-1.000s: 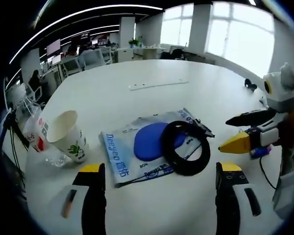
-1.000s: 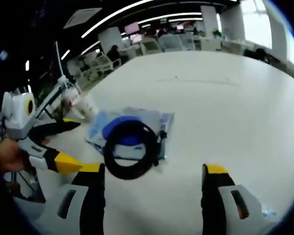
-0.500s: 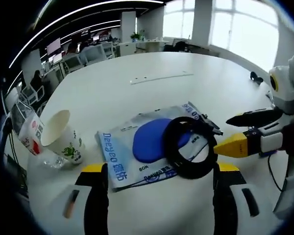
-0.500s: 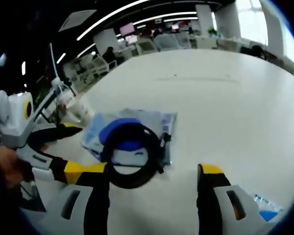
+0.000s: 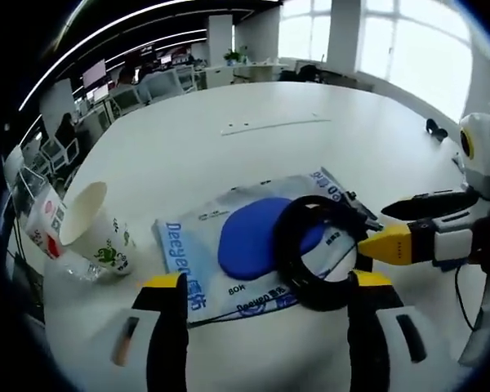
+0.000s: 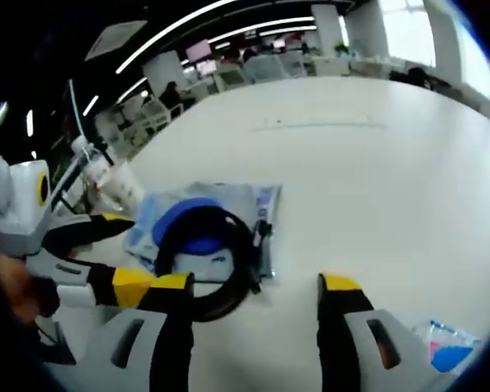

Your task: Arrange the tabletop items into an orderly group along one side of the table until the central work area is clear of visible clutter.

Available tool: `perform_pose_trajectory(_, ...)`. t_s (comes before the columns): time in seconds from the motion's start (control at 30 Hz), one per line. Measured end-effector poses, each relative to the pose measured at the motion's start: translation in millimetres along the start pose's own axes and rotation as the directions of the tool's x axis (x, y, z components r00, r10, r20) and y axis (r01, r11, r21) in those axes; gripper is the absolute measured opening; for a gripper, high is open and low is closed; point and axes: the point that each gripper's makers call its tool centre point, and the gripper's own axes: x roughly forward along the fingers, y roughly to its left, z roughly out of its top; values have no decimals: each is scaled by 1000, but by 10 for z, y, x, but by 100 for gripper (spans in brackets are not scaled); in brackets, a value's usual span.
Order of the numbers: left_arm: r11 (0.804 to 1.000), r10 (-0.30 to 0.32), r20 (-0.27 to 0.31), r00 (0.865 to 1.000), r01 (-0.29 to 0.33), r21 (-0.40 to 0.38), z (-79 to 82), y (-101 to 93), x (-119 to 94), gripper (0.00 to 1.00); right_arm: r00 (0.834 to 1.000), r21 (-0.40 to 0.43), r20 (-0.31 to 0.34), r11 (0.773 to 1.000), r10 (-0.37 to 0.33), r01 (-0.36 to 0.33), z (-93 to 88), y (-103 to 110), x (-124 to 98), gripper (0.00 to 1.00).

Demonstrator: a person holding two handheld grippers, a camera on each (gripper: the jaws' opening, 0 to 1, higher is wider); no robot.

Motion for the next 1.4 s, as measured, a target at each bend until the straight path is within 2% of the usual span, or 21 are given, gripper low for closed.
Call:
perform_pose_trajectory(0.2,1000,1,3,1000,-1,16,16,-58,70,68,1000,-1,-10,1000,3,-3,7,49,39,55)
perform_pose_trajectory(0.27,999,-4,-6,1000,4,45,2,-97,102,67,1000,-14,-18,1000,-2,2,1,62,48,54)
perform_pose_trajectory(0.37,996,0,-36,999,4,90,-52,-123,147,62,999,-57,-34,998,-33,31,-30,50,51,50)
perform_pose_trajectory(0.53,997,24,-39,999,-21,76,-47,-112,165,61,996,-130,-58,990,-63,55,-90,67,50,41)
perform_pose_trajectory(0.8,998,63,-76,995,-62,11,-101,-125,150,54,995,-89,-69,994,-74,68,-93,137,79,23)
perform_pose_trajectory(0.87,998,69,-87,994,-69,14,-104,-147,151,52,993,-80,-68,993,-92,87,-103,137,85,23)
perform_pose_trajectory(0.93,999,46,-94,994,-45,9,-114,-203,159,44,992,-75,-67,992,-104,99,-113,139,80,22)
perform_pose_trajectory(1.1,998,52,-109,993,-49,25,-110,-279,168,35,991,-49,-72,993,-109,105,-123,131,78,19)
perform_pose_trajectory(1.17,998,53,-113,992,-50,30,-110,-297,169,33,991,-17,-80,994,-107,106,-135,136,75,17)
perform_pose_trajectory(1.4,998,45,-117,992,-41,38,-122,-335,168,27,992,2,-83,996,-94,95,-137,139,68,13)
